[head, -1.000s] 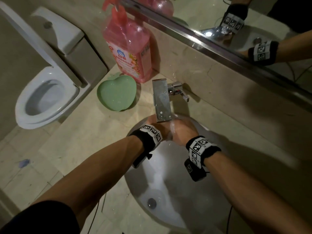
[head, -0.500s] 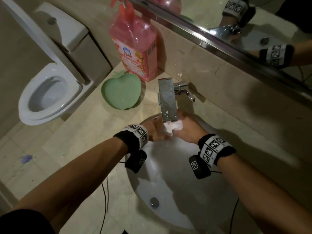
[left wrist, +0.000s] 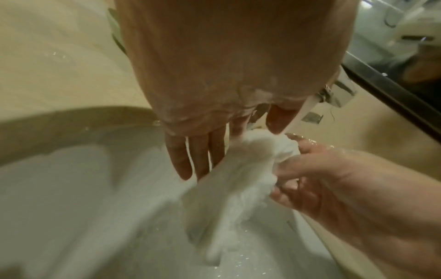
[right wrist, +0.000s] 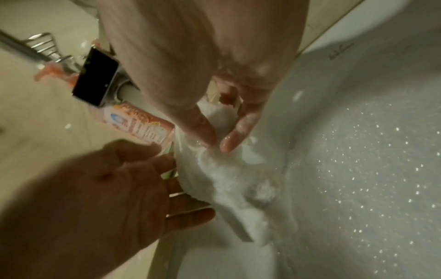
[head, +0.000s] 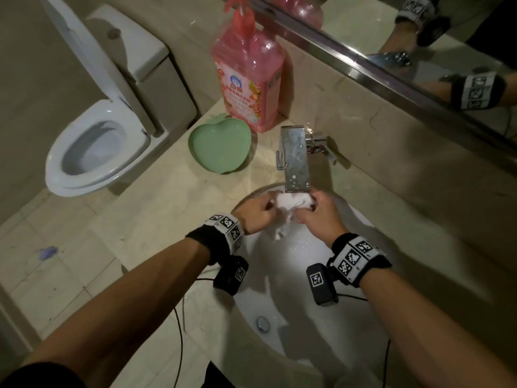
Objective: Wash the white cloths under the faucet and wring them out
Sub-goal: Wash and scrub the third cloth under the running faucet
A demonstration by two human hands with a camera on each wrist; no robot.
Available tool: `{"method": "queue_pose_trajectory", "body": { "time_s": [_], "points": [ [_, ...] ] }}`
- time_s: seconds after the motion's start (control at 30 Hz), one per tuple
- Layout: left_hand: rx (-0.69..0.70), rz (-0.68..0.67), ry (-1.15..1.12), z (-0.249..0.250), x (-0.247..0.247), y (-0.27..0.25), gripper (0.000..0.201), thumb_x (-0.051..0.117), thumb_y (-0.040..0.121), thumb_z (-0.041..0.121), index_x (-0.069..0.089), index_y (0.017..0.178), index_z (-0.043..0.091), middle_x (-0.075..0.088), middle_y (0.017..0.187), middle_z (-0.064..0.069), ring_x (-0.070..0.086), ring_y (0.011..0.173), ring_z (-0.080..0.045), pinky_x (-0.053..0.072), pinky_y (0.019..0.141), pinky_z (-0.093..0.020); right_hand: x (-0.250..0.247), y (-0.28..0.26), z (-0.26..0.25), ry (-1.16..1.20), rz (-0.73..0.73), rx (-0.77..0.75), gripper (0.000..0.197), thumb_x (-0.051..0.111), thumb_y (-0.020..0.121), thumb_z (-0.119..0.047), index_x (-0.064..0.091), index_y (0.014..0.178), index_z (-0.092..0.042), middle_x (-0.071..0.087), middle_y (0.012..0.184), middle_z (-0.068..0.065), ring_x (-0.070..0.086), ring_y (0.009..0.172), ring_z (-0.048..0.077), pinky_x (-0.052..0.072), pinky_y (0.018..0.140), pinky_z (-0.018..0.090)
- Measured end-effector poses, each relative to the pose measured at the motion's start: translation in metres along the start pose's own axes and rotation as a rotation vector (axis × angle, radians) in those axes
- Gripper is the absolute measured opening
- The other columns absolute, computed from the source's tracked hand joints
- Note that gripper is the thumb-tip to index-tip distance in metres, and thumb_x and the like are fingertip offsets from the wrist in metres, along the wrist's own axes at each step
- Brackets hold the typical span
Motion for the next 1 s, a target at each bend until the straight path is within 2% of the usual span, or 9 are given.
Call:
{"method": "queue_pose_trajectory", "body": {
  "time_s": [0.1,0.27,0.37,0.5,0.57,0.67,0.73,0.83,1.0],
  "points": [
    [-0.024,0.015,-0.194,0.006,0.004,-0.004,0.019,0.045,0.099,0.033,0.062,0.103,0.025,0.067,0.109,0.012,0.063,0.106,-0.007,0.044,0.089,-0.019,0.002,-0.007,-0.008,-0.043,0.001,-0.075,0.049,0.079,0.080,-0.001,0.058,0.116,-0.026,0.072,0.111,0.001,0.071,0.099,0.016,0.059,0.089,0.037],
    [-0.058,0.025,-0.346,0.006,0.009,0.003,0.042,0.068,0.089,0.022,0.057,0.127,0.010,0.069,0.114,-0.013,0.068,0.103,-0.030,0.055,0.090,-0.050,-0.010,-0.013,-0.009,-0.077,0.050,-0.101,0.046,0.074,0.078,0.010,0.060,0.089,-0.032,0.069,0.111,0.006,0.068,0.104,0.025,0.058,0.091,0.036],
    [-0.047,0.064,-0.344,0.007,0.008,0.008,0.048,0.076,0.079,0.030,0.061,0.123,0.018,0.073,0.108,-0.001,0.069,0.098,-0.018,0.056,0.091,-0.045,-0.018,-0.018,-0.010,-0.153,0.059,-0.128,0.042,0.065,0.083,0.010,0.061,0.090,-0.032,0.066,0.113,0.007,0.064,0.102,0.021,0.054,0.086,0.028],
    [-0.077,0.093,-0.238,0.009,0.006,0.011,0.060,0.075,0.072,0.054,0.058,0.122,0.024,0.071,0.109,0.005,0.069,0.097,-0.017,0.057,0.089,-0.042,-0.026,-0.019,0.001,0.064,0.011,0.033,0.025,0.047,0.100,-0.007,0.064,0.093,-0.025,0.069,0.110,0.018,0.070,0.090,0.030,0.062,0.077,0.036],
    [-0.099,0.087,-0.233,0.006,0.007,0.013,0.058,0.074,0.077,0.054,0.056,0.121,0.021,0.071,0.109,0.002,0.070,0.095,-0.021,0.058,0.084,-0.043,-0.025,-0.021,-0.001,0.149,-0.041,0.064,0.002,0.062,0.098,-0.021,0.064,0.098,-0.021,0.068,0.109,0.015,0.070,0.088,0.026,0.062,0.075,0.034],
    [-0.045,0.082,-0.276,0.014,0.004,0.016,0.048,0.070,0.089,0.036,0.050,0.127,0.013,0.070,0.110,-0.004,0.069,0.090,-0.028,0.057,0.065,-0.033,-0.027,-0.020,-0.004,0.061,-0.064,0.019,0.023,0.079,0.086,-0.015,0.060,0.099,-0.016,0.067,0.110,0.010,0.068,0.089,0.025,0.061,0.073,0.031],
    [0.037,0.068,-0.290,0.027,0.001,0.015,0.050,0.068,0.092,0.025,0.046,0.134,0.010,0.067,0.118,-0.008,0.067,0.102,-0.027,0.055,0.077,-0.033,-0.027,-0.017,-0.007,-0.020,-0.074,0.004,0.023,0.073,0.087,-0.004,0.059,0.101,-0.015,0.068,0.111,0.015,0.066,0.095,0.032,0.059,0.078,0.042],
    [0.043,0.012,-0.080,0.030,-0.003,0.014,0.038,0.060,0.097,0.034,0.054,0.132,0.019,0.069,0.112,-0.011,0.065,0.103,-0.026,0.052,0.092,-0.041,-0.028,-0.015,-0.015,-0.142,-0.074,-0.050,0.022,0.061,0.089,-0.005,0.059,0.108,-0.016,0.069,0.102,0.011,0.061,0.080,0.023,0.048,0.067,0.033],
    [-0.087,0.071,0.238,0.011,-0.025,0.006,0.044,0.064,0.088,0.053,0.052,0.111,0.019,0.059,0.078,0.006,0.053,0.070,-0.009,0.037,0.060,-0.023,-0.019,-0.010,-0.022,-0.280,-0.080,-0.053,0.026,0.046,0.096,-0.014,0.057,0.117,-0.023,0.057,0.077,-0.007,0.050,0.060,0.002,0.038,0.054,0.021]
  ]
}}
Point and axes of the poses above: each hand's wrist, its own y-axis towards the middle knuckle, its own x-axis out of the palm, z = x × y, the point moved 10 cm from there along y, towards the middle knuckle
